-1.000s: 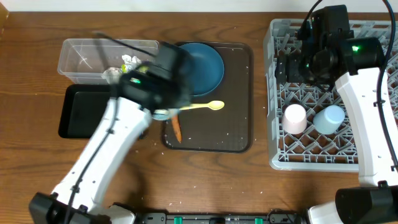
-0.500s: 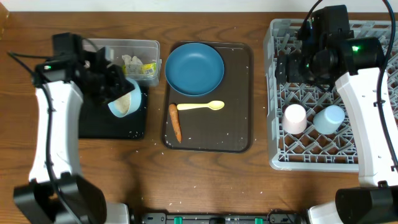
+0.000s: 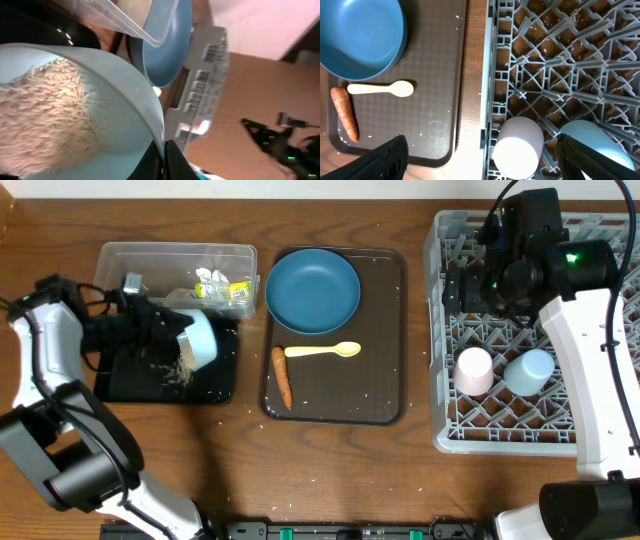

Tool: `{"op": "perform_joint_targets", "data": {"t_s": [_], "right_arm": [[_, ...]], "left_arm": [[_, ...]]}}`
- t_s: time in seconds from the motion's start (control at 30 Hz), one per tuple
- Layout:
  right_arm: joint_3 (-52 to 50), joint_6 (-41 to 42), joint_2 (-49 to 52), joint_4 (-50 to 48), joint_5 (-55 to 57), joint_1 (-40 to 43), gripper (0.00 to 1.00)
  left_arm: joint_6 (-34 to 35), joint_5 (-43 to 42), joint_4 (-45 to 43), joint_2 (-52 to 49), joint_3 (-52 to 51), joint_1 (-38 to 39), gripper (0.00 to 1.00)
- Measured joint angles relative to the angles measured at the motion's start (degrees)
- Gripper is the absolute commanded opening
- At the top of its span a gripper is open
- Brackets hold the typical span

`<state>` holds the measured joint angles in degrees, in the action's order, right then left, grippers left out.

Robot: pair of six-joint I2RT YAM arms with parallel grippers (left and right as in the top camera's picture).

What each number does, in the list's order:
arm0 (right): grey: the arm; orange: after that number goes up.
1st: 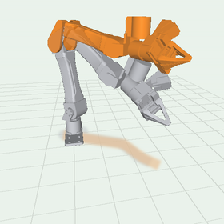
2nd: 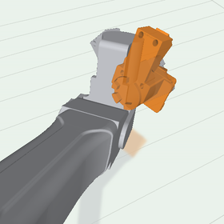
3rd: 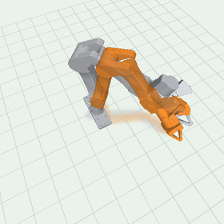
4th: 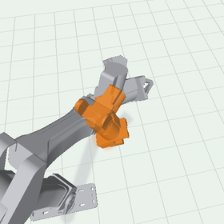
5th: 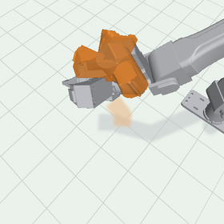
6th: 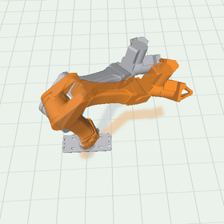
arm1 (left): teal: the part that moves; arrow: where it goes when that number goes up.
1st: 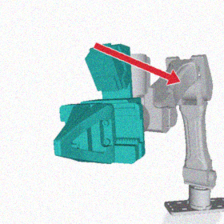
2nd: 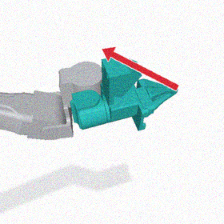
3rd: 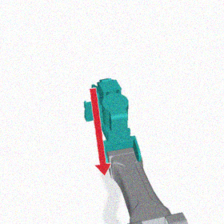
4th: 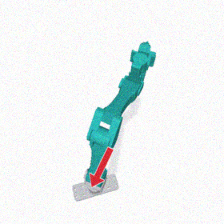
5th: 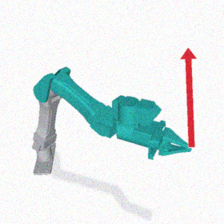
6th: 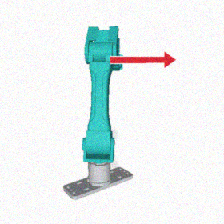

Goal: Sort waste into correct bins and load items into the dishwasher rack
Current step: 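Tilt the light blue bowl to pour the rice onto the black tray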

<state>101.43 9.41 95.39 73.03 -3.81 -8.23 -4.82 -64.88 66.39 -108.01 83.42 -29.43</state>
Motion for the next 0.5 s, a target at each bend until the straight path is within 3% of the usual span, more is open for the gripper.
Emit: {"op": "perform_joint_targets", "data": {"t_s": [0.5], "right_arm": [[0.0,0.0,0.0,0.0,0.0,0.0,0.92]], "left_arm": [[-1.9,-8.8,1.7,-1.5,0.0,-4.3,0.06]]}}
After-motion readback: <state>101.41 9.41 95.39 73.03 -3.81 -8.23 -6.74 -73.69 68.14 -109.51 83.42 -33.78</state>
